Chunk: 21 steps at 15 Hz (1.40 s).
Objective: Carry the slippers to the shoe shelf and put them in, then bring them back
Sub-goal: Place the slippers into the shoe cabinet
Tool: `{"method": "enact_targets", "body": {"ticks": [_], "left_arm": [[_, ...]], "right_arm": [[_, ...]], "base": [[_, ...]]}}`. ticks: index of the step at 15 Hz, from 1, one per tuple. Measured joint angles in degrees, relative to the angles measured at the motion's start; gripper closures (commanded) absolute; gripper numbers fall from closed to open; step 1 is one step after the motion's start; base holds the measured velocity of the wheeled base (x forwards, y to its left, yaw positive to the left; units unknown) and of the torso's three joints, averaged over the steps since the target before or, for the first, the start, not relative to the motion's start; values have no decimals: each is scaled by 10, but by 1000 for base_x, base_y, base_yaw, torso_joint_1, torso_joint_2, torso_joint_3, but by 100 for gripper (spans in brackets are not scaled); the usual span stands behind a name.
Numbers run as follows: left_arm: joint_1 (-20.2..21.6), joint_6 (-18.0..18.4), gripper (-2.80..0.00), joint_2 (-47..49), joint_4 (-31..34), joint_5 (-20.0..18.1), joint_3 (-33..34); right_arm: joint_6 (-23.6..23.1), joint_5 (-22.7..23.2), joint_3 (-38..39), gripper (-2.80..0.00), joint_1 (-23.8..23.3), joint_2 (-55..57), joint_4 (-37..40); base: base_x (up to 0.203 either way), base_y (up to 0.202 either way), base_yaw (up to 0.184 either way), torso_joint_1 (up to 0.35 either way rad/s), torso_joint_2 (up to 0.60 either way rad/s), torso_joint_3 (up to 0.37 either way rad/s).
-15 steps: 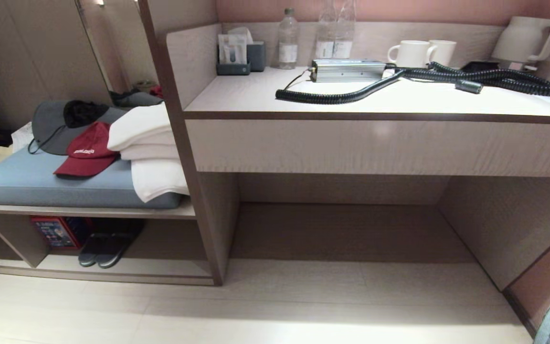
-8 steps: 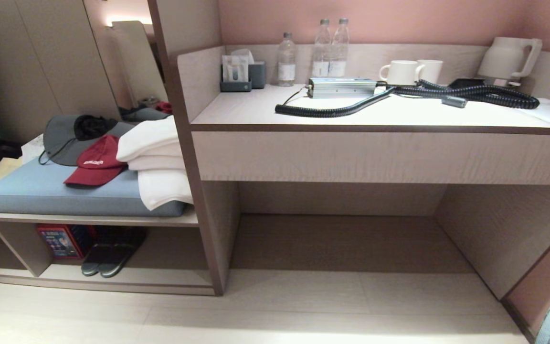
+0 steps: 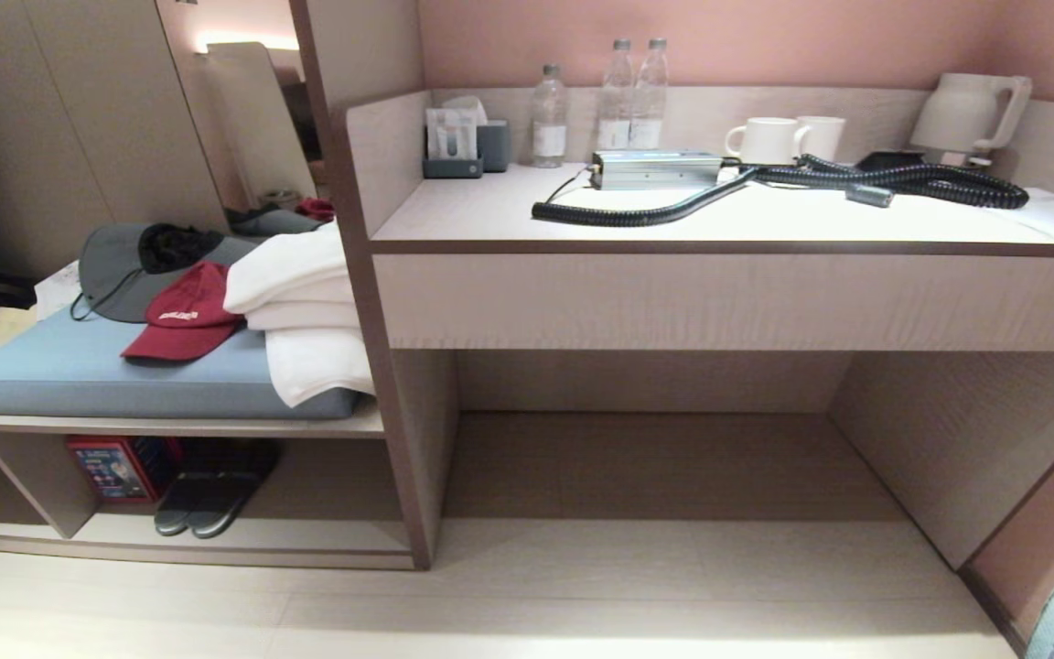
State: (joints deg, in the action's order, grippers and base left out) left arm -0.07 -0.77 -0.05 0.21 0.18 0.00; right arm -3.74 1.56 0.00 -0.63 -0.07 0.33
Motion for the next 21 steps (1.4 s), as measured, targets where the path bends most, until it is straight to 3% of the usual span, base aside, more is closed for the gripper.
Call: {"method": "enact_targets", "body": {"ticks": [21], "left_arm": [[0,-1,0,0,0,0,0]], "right_arm": [[0,0,0,0,0,0,0]], "base": [[0,193,-2,3,1,3]]}}
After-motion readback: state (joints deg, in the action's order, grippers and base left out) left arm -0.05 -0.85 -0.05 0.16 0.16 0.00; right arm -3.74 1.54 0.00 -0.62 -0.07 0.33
